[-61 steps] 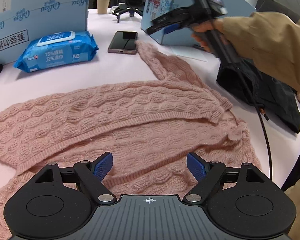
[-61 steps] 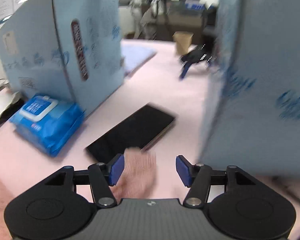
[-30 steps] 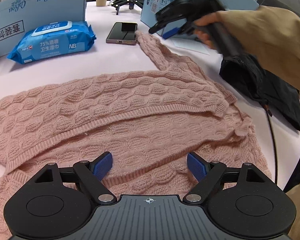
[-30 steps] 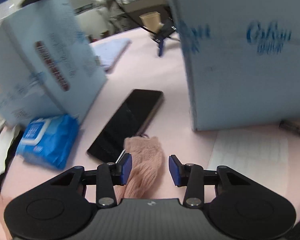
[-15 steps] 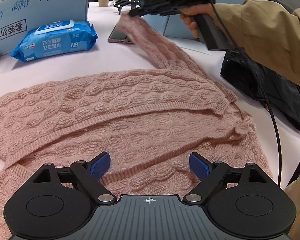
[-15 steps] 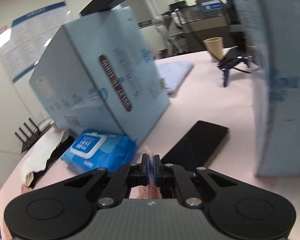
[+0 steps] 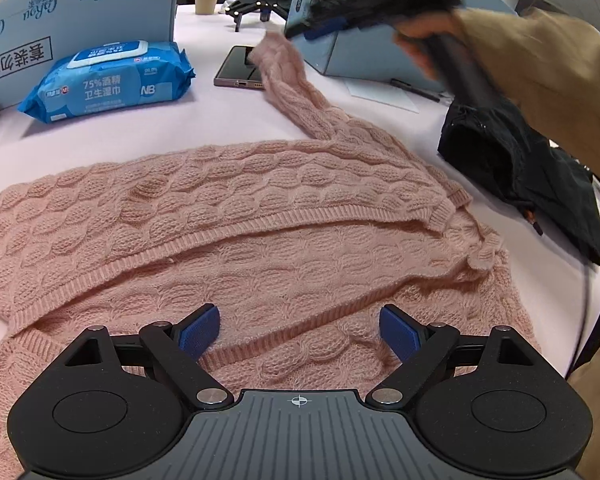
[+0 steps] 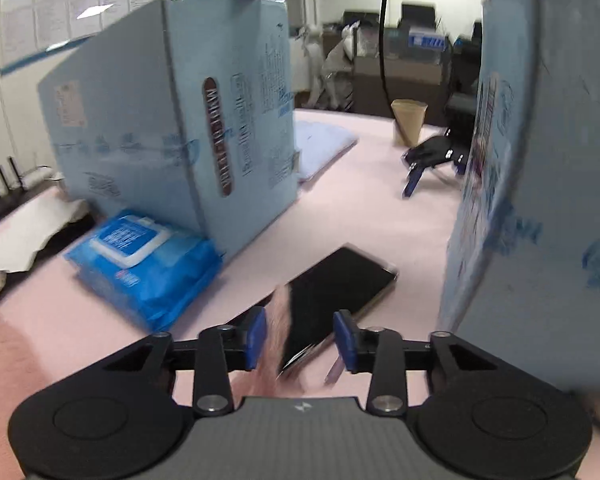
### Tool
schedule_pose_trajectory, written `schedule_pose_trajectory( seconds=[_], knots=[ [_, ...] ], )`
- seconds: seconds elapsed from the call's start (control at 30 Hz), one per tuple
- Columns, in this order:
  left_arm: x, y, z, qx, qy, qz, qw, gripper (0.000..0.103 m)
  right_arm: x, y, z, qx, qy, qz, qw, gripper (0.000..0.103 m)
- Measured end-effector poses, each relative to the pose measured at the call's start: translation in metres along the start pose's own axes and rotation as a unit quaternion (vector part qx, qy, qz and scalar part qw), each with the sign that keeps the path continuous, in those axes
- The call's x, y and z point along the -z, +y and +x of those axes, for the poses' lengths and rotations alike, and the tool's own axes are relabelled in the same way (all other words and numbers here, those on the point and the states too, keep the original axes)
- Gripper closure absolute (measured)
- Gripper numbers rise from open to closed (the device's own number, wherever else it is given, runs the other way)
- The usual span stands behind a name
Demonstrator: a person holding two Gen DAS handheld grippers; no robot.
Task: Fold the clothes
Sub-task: 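Lay the sleeve down and open the right gripper, then move the open right gripper over the cardigan front edge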
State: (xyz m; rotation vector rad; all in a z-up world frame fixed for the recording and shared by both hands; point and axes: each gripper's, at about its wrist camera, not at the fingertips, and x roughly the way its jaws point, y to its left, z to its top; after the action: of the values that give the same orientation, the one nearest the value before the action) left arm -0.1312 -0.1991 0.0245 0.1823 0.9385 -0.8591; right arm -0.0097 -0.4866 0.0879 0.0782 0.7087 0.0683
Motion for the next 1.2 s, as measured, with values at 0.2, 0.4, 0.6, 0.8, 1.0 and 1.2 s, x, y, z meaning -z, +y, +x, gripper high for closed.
schedule_pose_trajectory(
  seconds=[0.2,0.4,0.6,0.8,1.0,1.2],
  knots=[
    [0.000,-0.001,0.000,-0.001,0.002,0.008,1.0000,0.014,0.016,-0.023,-0.006,0.030,-0.022,0.088,0.995,0.089],
    [0.000,0.000,0.003,0.006,-0.001,0.005,1.0000,0.009,0.047,0.014,0.038,0.002,0.058,0.027,0.998,0.080],
    [-0.003,0.010,-0.021,0.018,-0.040,-0.015,0.9989,0.009,0.048,0.012,-0.024,0.003,0.018,0.078,0.997,0.054],
    [-0.003,0.023,-0.040,0.033,-0.071,-0.014,0.9969,0.009,0.113,0.014,-0.146,0.021,-0.067,0.171,0.983,0.041],
    [0.004,-0.005,-0.039,0.125,-0.045,0.085,0.9875,0.009,0.201,0.056,-0.213,0.077,-0.061,0.223,0.970,0.044],
    [-0.003,-0.040,-0.026,0.172,-0.035,0.157,0.9718,0.009,0.242,0.088,-0.225,0.197,-0.024,0.242,0.950,0.044]
  ],
)
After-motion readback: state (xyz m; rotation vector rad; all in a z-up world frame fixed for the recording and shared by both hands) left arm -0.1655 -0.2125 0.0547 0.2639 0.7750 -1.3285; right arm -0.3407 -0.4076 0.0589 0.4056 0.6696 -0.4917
